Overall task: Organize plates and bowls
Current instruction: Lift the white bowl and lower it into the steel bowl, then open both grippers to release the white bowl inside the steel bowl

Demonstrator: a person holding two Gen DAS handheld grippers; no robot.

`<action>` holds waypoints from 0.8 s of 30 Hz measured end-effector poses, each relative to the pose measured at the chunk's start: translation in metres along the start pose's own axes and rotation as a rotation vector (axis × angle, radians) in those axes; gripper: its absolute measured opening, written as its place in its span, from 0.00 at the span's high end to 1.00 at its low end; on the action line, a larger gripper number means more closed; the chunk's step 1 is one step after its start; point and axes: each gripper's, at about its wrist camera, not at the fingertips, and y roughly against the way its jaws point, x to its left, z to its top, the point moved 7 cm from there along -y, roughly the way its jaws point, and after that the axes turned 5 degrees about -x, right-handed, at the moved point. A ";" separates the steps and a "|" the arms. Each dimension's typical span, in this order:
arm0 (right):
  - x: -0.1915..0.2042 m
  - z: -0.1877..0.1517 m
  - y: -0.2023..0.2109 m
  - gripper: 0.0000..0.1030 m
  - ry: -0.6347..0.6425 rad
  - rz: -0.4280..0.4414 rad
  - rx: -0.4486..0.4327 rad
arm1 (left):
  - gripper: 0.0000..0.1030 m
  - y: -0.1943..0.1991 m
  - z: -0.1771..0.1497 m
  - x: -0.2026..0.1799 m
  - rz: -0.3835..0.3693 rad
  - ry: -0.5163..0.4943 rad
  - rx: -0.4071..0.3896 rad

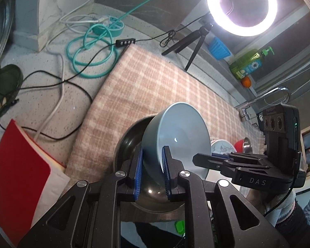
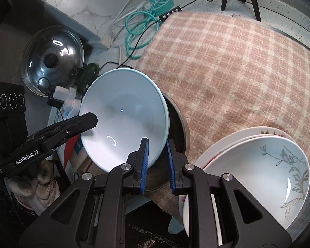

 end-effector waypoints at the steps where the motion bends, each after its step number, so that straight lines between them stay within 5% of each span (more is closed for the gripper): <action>1: 0.001 -0.001 -0.001 0.83 0.005 -0.005 0.004 | 0.84 -0.001 -0.003 0.001 0.005 -0.002 0.005; 24: 0.005 -0.007 -0.014 0.81 0.095 -0.091 0.042 | 0.84 -0.016 -0.027 0.004 0.093 -0.082 0.080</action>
